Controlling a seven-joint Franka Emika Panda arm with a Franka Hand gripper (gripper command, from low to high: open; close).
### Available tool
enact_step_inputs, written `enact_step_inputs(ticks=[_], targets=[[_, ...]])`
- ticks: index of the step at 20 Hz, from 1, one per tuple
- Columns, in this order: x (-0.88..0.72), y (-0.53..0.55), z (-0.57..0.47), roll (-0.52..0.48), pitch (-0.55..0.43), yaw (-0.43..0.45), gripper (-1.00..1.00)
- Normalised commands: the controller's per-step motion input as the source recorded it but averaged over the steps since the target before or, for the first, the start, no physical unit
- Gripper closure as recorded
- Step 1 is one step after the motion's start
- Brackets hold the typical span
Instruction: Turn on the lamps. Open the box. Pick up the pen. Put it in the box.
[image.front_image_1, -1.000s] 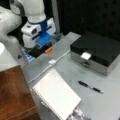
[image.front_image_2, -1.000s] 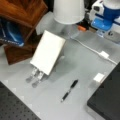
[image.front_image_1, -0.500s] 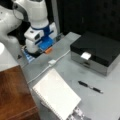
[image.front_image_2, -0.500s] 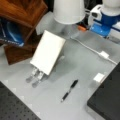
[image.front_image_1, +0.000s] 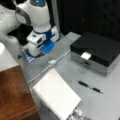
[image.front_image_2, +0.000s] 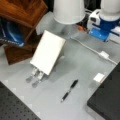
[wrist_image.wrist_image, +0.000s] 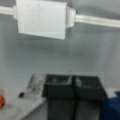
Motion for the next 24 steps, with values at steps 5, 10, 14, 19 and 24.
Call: enact_step_inputs(ticks=[5,10,14,19,24], targets=[[-0.37,0.1,-0.45,0.079,-0.275,0.078,1.0],[-0.44,0.03,-0.47,0.086,-0.31,0.046,1.0],[-0.51,-0.06,-0.43,0.097,-0.345,0.035,1.0],[-0.52,-0.13,-0.43,0.109,-0.398,0.055,1.0],[-0.52,-0.16,-0.48,0.12,-0.441,0.062,1.0]])
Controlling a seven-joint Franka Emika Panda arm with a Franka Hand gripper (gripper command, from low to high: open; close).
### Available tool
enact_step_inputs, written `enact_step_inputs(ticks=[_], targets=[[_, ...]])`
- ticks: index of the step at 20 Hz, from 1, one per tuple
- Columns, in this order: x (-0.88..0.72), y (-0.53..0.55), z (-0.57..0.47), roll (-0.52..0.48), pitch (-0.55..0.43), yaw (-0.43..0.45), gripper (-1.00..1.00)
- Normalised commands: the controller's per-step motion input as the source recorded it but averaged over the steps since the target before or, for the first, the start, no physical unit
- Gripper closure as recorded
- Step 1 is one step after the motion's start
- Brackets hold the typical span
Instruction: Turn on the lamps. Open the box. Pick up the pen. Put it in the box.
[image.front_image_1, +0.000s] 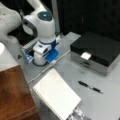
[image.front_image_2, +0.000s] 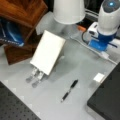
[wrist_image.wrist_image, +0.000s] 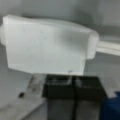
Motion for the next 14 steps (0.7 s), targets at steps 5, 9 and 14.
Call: enact_step_inputs(ticks=[5,9,14], targets=[[-0.57,-0.18,-0.45,0.111,-0.456,0.074,1.0],[-0.62,-0.18,-0.38,0.114,-0.456,0.06,1.0],[-0.7,-0.15,-0.4,0.114,-0.455,0.038,1.0]])
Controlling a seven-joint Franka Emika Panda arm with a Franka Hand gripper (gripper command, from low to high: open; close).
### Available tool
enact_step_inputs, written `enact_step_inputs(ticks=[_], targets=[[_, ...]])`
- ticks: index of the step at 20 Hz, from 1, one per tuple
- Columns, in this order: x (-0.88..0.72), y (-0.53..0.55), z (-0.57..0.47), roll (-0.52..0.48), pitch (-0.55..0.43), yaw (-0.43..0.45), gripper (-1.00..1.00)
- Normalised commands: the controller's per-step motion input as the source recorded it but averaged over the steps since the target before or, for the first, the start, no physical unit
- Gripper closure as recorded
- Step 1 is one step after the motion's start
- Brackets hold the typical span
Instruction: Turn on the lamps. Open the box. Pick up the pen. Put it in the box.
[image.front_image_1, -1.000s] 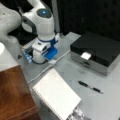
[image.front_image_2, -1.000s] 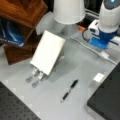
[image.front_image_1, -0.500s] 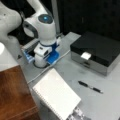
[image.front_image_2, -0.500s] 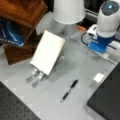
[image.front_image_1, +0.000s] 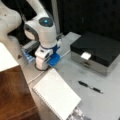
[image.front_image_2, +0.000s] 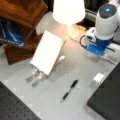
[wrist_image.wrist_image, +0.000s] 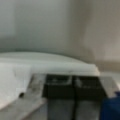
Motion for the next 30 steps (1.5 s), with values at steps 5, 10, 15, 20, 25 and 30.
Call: enact_step_inputs(ticks=[5,10,15,20,25,30], targets=[[-0.75,-0.13,-0.43,0.131,-0.455,0.021,1.0],[-0.79,-0.11,-0.43,0.158,-0.426,0.015,1.0],[-0.82,-0.15,-0.42,0.148,-0.398,0.006,1.0],[-0.85,-0.23,-0.38,0.094,-0.357,0.008,1.0],[-0.85,-0.22,-0.31,0.003,-0.294,0.012,1.0],[-0.76,-0.13,-0.22,-0.034,-0.324,0.052,1.0]])
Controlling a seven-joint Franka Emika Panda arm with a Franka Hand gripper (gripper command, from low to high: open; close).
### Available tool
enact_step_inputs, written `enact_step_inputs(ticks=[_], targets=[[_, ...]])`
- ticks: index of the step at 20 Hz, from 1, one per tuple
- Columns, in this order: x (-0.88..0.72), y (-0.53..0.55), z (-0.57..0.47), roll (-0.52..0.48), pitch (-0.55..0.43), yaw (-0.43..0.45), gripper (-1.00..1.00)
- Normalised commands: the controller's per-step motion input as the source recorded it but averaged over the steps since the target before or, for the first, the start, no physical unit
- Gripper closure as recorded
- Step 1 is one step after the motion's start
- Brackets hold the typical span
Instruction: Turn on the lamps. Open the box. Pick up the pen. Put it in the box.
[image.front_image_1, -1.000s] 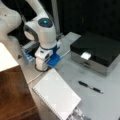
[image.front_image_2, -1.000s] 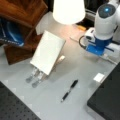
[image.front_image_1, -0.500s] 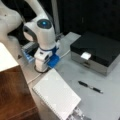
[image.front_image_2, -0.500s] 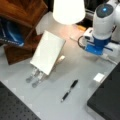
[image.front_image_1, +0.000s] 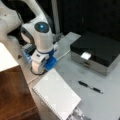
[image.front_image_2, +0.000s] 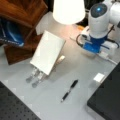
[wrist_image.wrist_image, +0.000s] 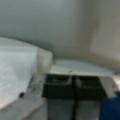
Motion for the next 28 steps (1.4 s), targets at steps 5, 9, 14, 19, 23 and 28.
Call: enact_step_inputs(ticks=[5,9,14,19,23,28], targets=[[-0.66,-0.07,-0.07,-0.043,-0.331,0.059,1.0],[-0.57,-0.06,0.06,-0.041,-0.306,0.051,1.0],[-0.44,-0.05,0.08,-0.043,-0.261,0.031,1.0],[-0.25,-0.01,0.08,-0.05,-0.228,-0.015,1.0],[-0.19,0.04,0.06,-0.056,-0.163,-0.066,1.0],[-0.16,0.14,0.08,-0.067,-0.097,-0.121,1.0]])
